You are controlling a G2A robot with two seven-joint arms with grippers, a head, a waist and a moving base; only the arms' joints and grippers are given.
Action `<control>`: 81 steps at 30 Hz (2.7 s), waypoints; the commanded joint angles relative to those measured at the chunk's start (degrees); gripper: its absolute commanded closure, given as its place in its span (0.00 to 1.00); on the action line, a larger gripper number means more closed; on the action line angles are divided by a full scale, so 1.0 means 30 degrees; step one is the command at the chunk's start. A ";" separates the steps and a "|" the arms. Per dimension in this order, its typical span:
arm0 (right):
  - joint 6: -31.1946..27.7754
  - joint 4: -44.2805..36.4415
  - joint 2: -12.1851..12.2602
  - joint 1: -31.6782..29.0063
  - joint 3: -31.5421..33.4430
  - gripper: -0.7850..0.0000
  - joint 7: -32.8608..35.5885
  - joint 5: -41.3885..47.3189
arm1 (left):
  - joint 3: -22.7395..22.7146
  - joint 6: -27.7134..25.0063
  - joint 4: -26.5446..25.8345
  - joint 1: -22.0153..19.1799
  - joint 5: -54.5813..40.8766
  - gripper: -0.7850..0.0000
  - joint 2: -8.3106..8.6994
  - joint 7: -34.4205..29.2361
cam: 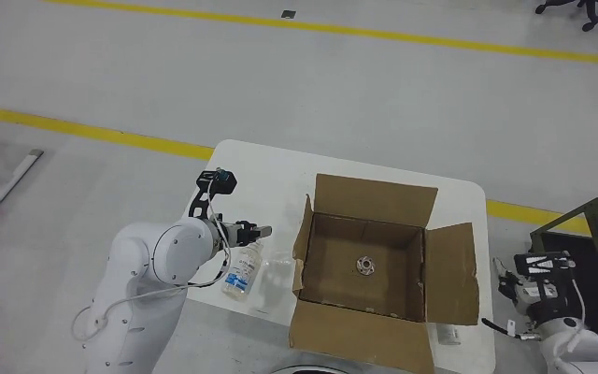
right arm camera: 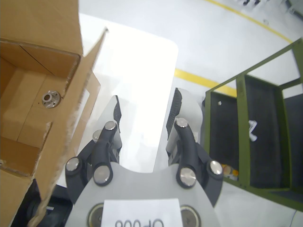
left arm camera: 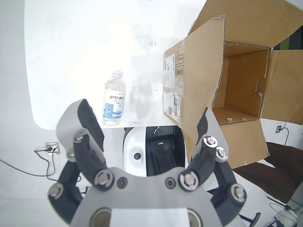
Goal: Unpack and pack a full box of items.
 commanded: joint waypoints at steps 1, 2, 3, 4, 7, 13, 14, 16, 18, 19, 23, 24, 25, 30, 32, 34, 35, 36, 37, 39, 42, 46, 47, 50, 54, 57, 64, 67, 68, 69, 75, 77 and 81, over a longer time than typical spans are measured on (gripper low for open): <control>-0.0278 -0.1096 -0.0043 -0.0267 0.0198 1.00 -0.0193 0.0397 | 0.0000 0.0000 0.0000 0.0000 0.0000 0.00 0.0000 0.0000; -0.0624 -0.1632 -0.0037 -0.0335 0.0195 1.00 -0.0156 0.0339 | 0.0000 0.0000 0.0000 0.0000 0.0000 0.00 0.0000 0.0000; -0.1030 -0.1632 -0.0018 -0.0217 0.0070 1.00 -0.0345 0.0222 | 0.0000 0.0000 0.0000 0.0000 0.0000 0.00 0.0000 0.0000; -0.1674 -0.1632 0.0025 0.0067 -0.0251 1.00 -0.0657 0.0035 | 0.0000 0.0000 0.0000 0.0000 0.0000 0.00 0.0000 0.0000; -0.3356 -0.1632 0.0184 0.1009 -0.1879 1.00 -0.0827 -0.1779 | 0.0000 0.0000 0.0000 0.0000 0.0000 0.00 0.0000 0.0000; -0.4322 -0.0940 0.0307 0.3927 -0.7736 1.00 0.3381 -0.5478 | 0.0000 0.0000 0.0000 0.0000 0.0000 0.00 0.0000 0.0000; -0.4432 -0.0230 0.0292 0.4707 -0.8804 1.00 0.4071 -0.5988 | 0.0000 0.0000 0.0000 0.0000 0.0000 0.00 0.0000 0.0000; -0.4353 0.1444 0.0202 0.6512 -1.0730 1.00 0.5281 -0.6696 | 0.0000 0.0000 0.0000 0.0000 0.0000 0.00 0.0000 0.0000; -0.4119 0.3167 0.0059 0.8328 -1.2460 1.00 0.6627 -0.7352 | 0.0000 0.0000 0.0000 0.0000 0.0000 0.00 0.0000 0.0000; -0.3891 0.4027 -0.0037 0.9170 -1.3199 1.00 0.7176 -0.7418 | 0.0000 0.0000 0.0000 0.0000 0.0000 0.00 0.0000 0.0000; -0.3076 0.6817 -0.0398 1.1688 -1.5364 1.00 0.8405 -0.7765 | 0.0000 0.0000 0.0000 0.0000 0.0000 0.00 0.0000 0.0000; -0.3109 0.7467 -0.0490 1.2161 -1.5755 1.00 0.8632 -0.7353 | 0.0000 0.0000 0.0000 0.0000 0.0000 0.00 0.0000 0.0000; -0.3117 0.7990 -0.0576 1.2612 -1.6021 1.00 0.8657 -0.6813 | 0.0000 0.0000 0.0000 0.0000 0.0000 0.00 0.0000 0.0000; -0.3098 0.8153 -0.0601 1.2750 -1.6078 1.00 0.8663 -0.6661 | 0.0000 0.0000 0.0000 0.0000 0.0000 0.00 0.0000 0.0000; -0.3098 0.8153 -0.0601 1.2750 -1.6078 1.00 0.8663 -0.6661 | 0.0000 0.0000 0.0000 0.0000 0.0000 0.00 0.0000 0.0000; -0.3098 0.8153 -0.0601 1.2750 -1.6078 1.00 0.8663 -0.6661 | 0.0000 0.0000 0.0000 0.0000 0.0000 0.00 0.0000 0.0000; -0.3098 0.8153 -0.0601 1.2750 -1.6078 1.00 0.8663 -0.6661 | 0.0000 0.0000 0.0000 0.0000 0.0000 0.00 0.0000 0.0000; -0.3098 0.8153 -0.0601 1.2750 -1.6078 1.00 0.8663 -0.6661 | 0.0000 0.0000 0.0000 0.0000 0.0000 0.00 0.0000 0.0000; -0.3098 0.8153 -0.0601 1.2750 -1.6078 1.00 0.8663 -0.6661 | 0.0000 0.0000 0.0000 0.0000 0.0000 0.00 0.0000 0.0000; -0.3098 0.8153 -0.0601 1.2750 -1.6078 1.00 0.8663 -0.6661 | 0.0000 0.0000 0.0000 0.0000 0.0000 0.00 0.0000 0.0000; -0.3027 0.8603 -0.0613 1.2842 -1.6293 1.00 0.8304 -0.7318 | 0.0000 0.0000 0.0000 0.0000 0.0000 0.00 0.0000 0.0000; -0.2775 0.9794 -0.0873 1.4136 -1.7342 1.00 0.9188 -0.7282 | 0.0000 0.0000 0.0000 0.0000 0.0000 0.00 0.0000 0.0000; -0.2762 1.0255 -0.0963 1.4606 -1.7701 1.00 0.9547 -0.7303 | 0.0000 0.0000 0.0000 0.0000 0.0000 0.00 0.0000 0.0000; -0.2829 1.1661 -0.1261 1.5899 -1.8816 0.95 1.0392 -0.7133 | 0.0000 0.0000 0.0000 0.0000 0.0000 0.00 0.0000 0.0000; -0.2726 1.3415 -0.1625 1.7364 -1.9856 1.00 1.0896 -0.6989 | 0.0000 0.0000 0.0000 0.0000 0.0000 0.00 0.0000 0.0000; -0.2561 1.4353 -0.1810 1.8019 -2.0155 0.96 1.0882 -0.6682 | 0.0000 0.0000 0.0000 0.0000 0.0000 0.00 0.0000 0.0000; -0.2407 1.5367 -0.2006 1.8438 -2.0290 0.70 1.1125 -0.6209 | 0.0000 0.0000 0.0000 0.0000 0.0000 0.00 0.0000 0.0000; -0.2391 1.5605 -0.2026 1.8470 -2.0173 0.61 1.1127 -0.6128 | 0.0000 0.0000 0.0000 0.0000 0.0000 0.00 0.0000 0.0000; -0.2366 1.5680 -0.2030 1.8468 -2.0124 0.59 1.1120 -0.6108 | 0.0000 0.0000 0.0000 0.0000 0.0000 0.00 0.0000 0.0000; -0.2311 1.5751 -0.2040 1.8439 -2.0036 0.55 1.1027 -0.5903 | 0.0000 0.0000 0.0000 0.0000 0.0000 0.00 0.0000 0.0000; -0.2317 1.6299 -0.2048 1.8322 -1.9765 0.51 1.0786 -0.5672 | 0.0000 0.0000 0.0000 0.0000 0.0000 0.00 0.0000 0.0000; -0.2351 1.6451 -0.2059 1.8327 -1.9749 0.53 1.0722 -0.5697 | 0.0000 0.0000 0.0000 0.0000 0.0000 0.00 0.0000 0.0000; -0.2360 1.6727 -0.2093 1.8350 -1.9732 0.55 1.0654 -0.5660 | 0.0000 0.0000 0.0000 0.0000 0.0000 0.00 0.0000 0.0000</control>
